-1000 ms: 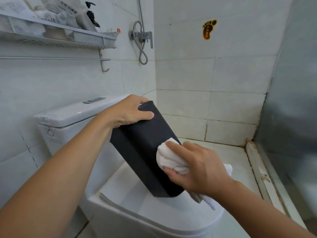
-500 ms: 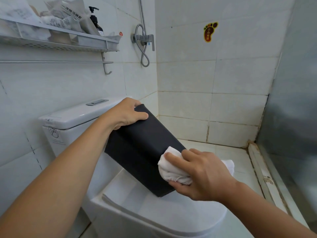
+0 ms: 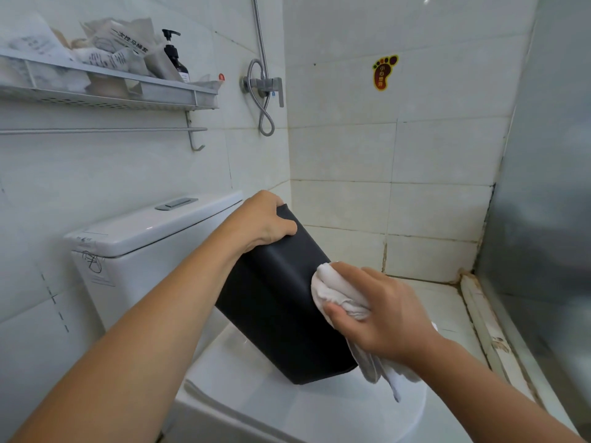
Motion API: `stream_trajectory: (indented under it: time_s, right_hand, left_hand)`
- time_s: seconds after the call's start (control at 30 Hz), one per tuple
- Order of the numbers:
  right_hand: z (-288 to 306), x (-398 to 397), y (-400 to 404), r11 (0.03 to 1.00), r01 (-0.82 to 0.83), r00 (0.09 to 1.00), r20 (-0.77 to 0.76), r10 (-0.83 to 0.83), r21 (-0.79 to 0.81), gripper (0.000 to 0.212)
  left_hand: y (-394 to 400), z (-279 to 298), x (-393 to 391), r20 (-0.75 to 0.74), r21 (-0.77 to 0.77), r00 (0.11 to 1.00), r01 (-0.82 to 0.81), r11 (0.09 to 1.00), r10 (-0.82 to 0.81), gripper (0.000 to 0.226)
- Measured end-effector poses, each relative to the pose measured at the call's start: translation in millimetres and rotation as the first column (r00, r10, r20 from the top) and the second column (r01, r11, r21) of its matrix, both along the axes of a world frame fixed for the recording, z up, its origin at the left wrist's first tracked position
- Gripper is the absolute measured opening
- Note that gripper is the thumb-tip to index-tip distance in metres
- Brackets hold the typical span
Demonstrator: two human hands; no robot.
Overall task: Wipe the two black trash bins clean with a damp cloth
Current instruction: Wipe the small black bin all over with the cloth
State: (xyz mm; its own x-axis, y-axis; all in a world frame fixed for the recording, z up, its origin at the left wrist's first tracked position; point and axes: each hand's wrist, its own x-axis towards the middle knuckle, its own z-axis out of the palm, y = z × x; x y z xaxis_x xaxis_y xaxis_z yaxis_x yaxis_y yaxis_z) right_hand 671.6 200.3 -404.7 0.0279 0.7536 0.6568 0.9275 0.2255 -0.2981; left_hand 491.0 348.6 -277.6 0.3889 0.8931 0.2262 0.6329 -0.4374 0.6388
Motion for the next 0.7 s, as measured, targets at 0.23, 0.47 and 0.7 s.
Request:
stream_trajectory:
  time_s: [0.23,0.47,0.7]
  right_hand:
    - [1,12,-9,0.993,-0.064,0.996,0.062,0.070,-0.099,0.052]
    - [-10,4,-18,0.993,-0.119,0.974,0.189,0.121,-0.021,0.052]
    - [-5,-4,-6,0.999,-0.029,0.992,0.127,0.024,0.039,0.056]
  left_hand:
    - [5,2,-8,0.088,-0.078,0.996,0.000,0.997,0.007,0.026]
    - [15,-5,-41,0.118,-0.051,0.991,0.068,0.996,-0.061,0.016]
    - [3,-8,-42,0.127,0.033,0.954,0.269,0.963,-0.271,0.021]
